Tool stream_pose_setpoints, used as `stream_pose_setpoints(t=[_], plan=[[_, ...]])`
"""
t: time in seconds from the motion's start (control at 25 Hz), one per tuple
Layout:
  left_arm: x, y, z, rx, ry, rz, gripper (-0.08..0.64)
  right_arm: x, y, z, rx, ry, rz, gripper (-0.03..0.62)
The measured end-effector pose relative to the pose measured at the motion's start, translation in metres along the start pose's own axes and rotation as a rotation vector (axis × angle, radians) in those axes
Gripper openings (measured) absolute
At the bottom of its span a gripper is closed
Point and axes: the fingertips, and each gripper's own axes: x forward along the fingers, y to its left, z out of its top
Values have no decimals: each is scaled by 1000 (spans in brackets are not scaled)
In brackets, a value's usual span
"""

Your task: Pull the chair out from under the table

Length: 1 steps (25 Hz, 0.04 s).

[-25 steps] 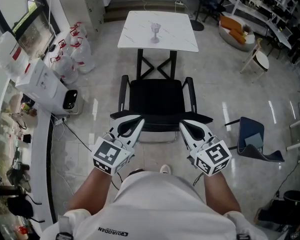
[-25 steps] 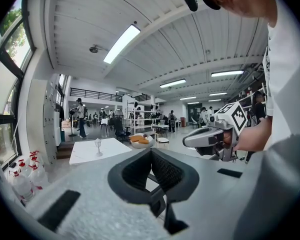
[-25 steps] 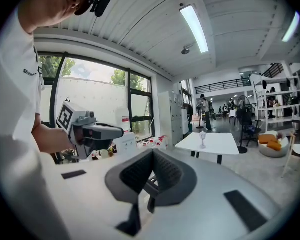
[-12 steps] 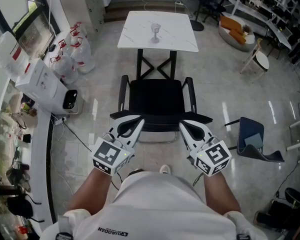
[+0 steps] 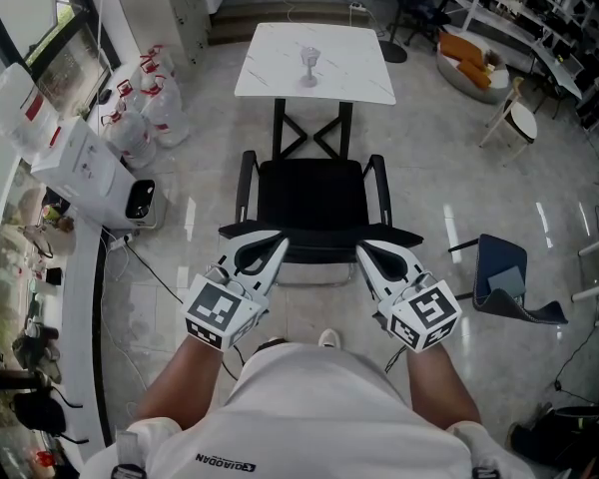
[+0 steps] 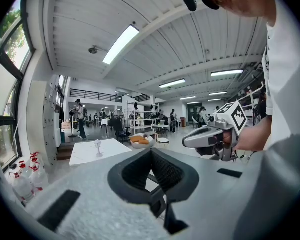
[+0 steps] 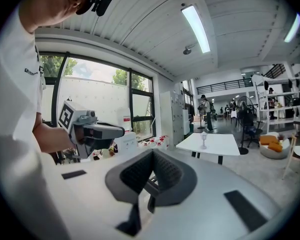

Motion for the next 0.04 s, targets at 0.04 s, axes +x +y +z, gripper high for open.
stream_pose_setpoints(t=[0.04], plan=[[0, 0, 0, 0, 1, 0, 8, 0, 0, -1, 1, 1, -1, 3]])
